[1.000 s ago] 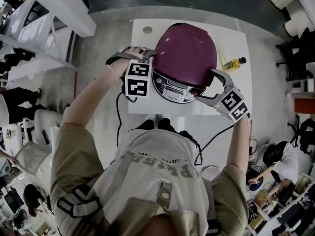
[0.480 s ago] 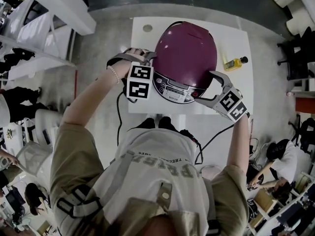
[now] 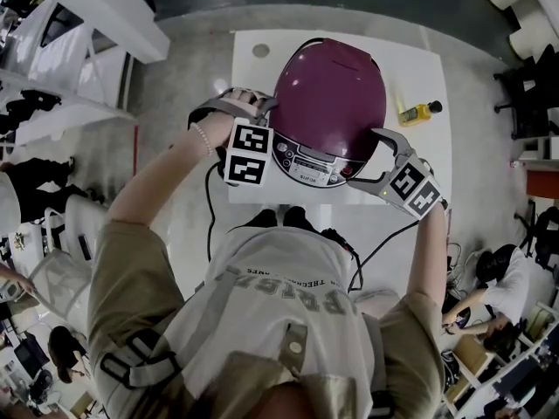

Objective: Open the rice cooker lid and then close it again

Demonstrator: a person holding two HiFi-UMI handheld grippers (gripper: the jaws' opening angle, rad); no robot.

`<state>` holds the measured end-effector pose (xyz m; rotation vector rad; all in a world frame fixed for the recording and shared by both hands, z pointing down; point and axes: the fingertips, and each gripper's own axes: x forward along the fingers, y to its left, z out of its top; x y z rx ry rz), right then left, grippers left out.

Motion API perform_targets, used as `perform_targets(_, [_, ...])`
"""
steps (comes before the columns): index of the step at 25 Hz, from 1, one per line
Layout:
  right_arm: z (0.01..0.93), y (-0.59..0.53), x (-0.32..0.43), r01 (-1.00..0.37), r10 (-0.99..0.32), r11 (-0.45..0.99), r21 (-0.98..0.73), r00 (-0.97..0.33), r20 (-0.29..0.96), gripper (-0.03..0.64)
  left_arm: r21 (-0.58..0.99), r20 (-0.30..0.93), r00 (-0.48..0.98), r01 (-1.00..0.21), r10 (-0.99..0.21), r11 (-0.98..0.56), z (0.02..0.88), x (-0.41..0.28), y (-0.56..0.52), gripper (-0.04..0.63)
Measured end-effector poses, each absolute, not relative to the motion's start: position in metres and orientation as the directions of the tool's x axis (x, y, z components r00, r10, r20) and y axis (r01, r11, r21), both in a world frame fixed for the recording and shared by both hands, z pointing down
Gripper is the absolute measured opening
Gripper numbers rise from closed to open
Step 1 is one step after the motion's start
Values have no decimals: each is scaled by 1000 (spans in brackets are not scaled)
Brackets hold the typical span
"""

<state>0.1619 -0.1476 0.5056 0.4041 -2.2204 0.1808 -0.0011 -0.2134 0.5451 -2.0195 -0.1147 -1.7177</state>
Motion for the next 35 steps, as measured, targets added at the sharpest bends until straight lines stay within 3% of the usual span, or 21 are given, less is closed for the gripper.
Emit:
perform_targets(17, [504,-146,160,-311,-146,949,-47,-568,810,469,-279,959,168,436,-227,-856,547,-4,-217,500])
perform_targets(23, [510,-143,162,-276,-106,961,-34,-477,873,469,-261,965,133,464,-225,-847,548,-6,-218,503])
perform_targets(35, [512,-146,161,-307,-164,952,-2,-513,842,469,-225,965,220,393,-146,-892,546,-3,-213,505])
